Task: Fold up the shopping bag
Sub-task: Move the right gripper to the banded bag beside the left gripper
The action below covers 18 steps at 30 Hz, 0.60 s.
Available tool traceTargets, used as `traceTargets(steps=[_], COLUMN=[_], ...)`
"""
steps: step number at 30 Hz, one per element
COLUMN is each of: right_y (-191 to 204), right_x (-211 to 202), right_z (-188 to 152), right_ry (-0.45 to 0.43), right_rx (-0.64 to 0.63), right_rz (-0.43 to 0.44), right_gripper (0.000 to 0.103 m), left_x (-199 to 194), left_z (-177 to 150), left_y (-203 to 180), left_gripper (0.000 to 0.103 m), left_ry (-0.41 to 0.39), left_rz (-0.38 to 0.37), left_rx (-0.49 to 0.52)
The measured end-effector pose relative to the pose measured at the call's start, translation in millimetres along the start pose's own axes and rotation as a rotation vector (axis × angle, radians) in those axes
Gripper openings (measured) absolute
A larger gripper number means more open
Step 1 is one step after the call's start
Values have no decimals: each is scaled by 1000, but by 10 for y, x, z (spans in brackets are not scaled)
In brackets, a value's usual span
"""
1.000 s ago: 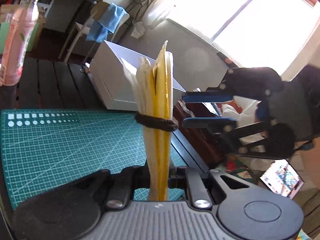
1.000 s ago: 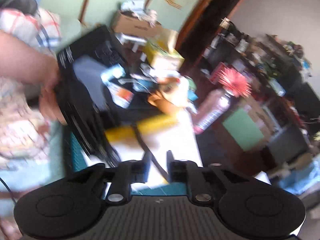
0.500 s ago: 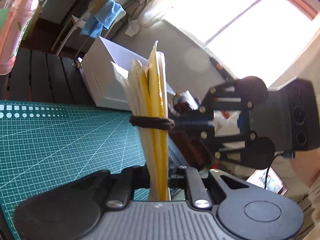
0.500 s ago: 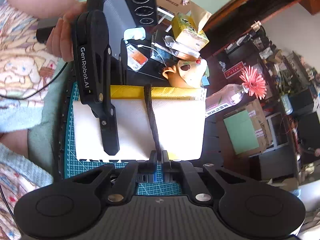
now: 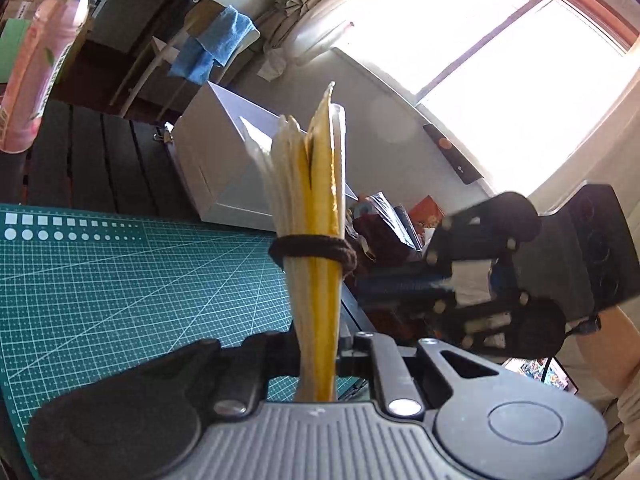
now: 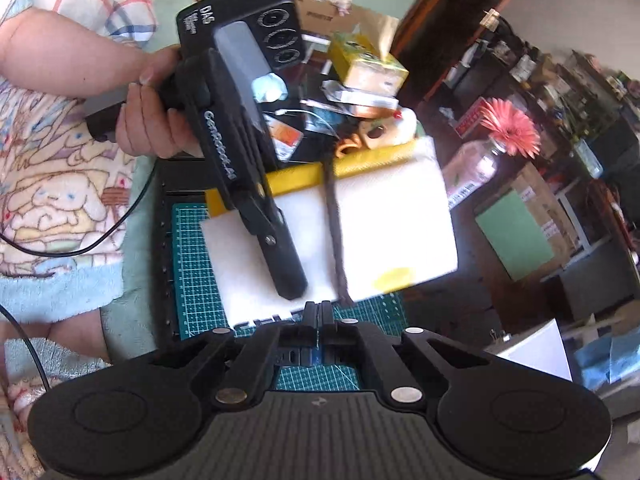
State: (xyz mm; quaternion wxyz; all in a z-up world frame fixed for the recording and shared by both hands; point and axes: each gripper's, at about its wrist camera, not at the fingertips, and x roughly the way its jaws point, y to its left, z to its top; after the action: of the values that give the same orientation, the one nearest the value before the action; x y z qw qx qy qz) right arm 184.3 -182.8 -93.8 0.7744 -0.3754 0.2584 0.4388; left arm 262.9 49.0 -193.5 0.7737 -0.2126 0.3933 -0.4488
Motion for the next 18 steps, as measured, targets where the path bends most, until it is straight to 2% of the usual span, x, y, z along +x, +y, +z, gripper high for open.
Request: traceTargets(steps=[1,3,4,6,9,11,13,15,16,18], right_y=[-32,-99,-153,-260,-421,-528,-561,-474,-341,-174], right_x=[-42,-120,-132,-155,-191,-214,-209,-230,-272,-301], right_z=[6,5,-61,-192,-388,-519,-675,-683,-576,-338], right_ry=[-26,-77,-101,-149,-220,-268,-320,-341,-349,-354], right_rx=[27,90,168,326,562,719,848,829,730,575], right_rz=[-11,-27,-8,29,85,123,149,91,10,-15], right_gripper=[6,17,26,28,33,42,44,44,43,43], left_x=[7,15,13,5,-49,-84,-93,-66,-53,2], left_z=[-3,-9,-15,-18,-11,-8,-18,-39,-44,-56], left_y=[-4,-7,-9,-1,5,-4,-37,-53,-51,-61], left_gripper=[12,12,12,12,12,13,13,13,13,13], left_ry=[4,8,7,4,-16,-28,-30,-15,-8,12], left_rz=[-6,-16,-20,-32,-99,-140,-129,-92,-83,-71], left_rx=[1,-1,-3,-11,-23,-24,-8,1,1,11])
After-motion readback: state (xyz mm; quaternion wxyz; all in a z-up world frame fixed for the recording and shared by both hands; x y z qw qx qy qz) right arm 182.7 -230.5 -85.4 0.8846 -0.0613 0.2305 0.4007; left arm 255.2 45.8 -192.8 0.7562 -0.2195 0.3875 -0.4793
